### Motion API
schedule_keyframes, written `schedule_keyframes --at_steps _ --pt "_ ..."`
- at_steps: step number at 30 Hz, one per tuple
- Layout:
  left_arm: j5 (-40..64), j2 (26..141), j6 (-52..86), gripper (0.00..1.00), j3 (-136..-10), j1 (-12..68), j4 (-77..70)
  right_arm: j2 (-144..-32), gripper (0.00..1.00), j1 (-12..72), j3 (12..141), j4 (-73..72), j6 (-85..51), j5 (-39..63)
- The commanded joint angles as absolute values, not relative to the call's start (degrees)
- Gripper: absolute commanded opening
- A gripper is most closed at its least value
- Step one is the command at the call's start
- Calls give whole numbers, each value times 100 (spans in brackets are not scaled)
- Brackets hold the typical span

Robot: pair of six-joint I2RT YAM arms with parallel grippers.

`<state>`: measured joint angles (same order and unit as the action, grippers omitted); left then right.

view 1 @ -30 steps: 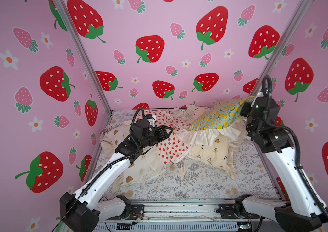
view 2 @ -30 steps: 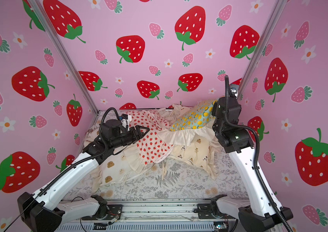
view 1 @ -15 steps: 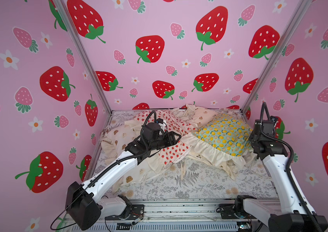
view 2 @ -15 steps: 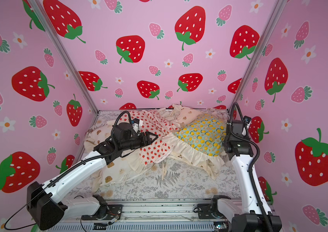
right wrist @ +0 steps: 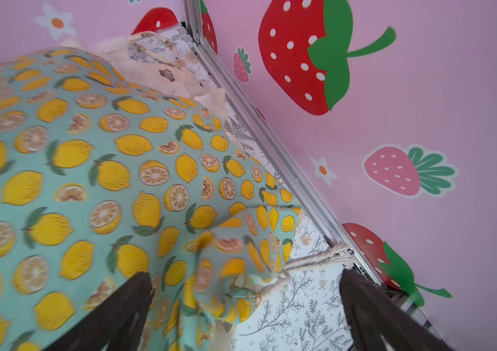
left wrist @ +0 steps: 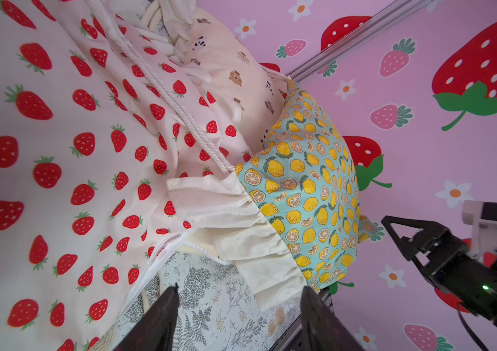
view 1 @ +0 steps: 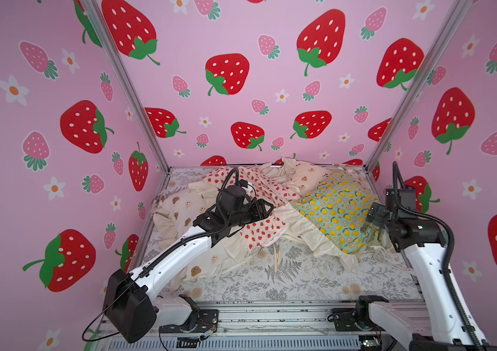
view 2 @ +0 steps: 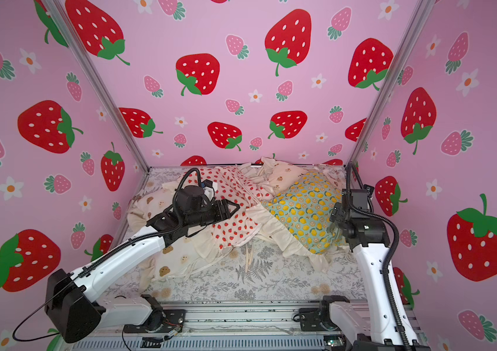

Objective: Zip up pillowcases
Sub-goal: Place the pillowcase on the pillowcase, then adjust the pillowcase at the center of the board.

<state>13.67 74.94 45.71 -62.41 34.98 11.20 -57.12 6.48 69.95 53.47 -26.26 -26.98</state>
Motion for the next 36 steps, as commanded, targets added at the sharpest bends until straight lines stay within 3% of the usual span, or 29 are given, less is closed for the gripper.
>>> schedule_keyframes --at_steps 1,9,15,22,30,33,36 --pt "1130 7444 4413 66 -6486 3498 1231 -5756 100 1029 7520 6234 -2920 -2701" --pt "1068 7629 4478 66 -6562 3676 1148 -7225 99 3235 8189 6076 -3991 -3153" --pt "908 7622 4430 66 -6618 3745 1268 -9014 100 4120 9619 6228 -4175 -3636" --pt "404 7337 4310 66 -6451 3719 1466 -10266 100 4204 10491 6709 -4175 -4460" --pt "510 7338 4259 66 -6441 3700 1489 -10034 100 3787 9339 6162 -4028 -4392" --pt "617 7442 4254 66 -6452 3713 1508 -9675 88 3433 8682 5740 -3841 -4372" --pt "687 7490 4237 66 -6451 3710 1507 -9300 71 2949 8143 5437 -3691 -4309"
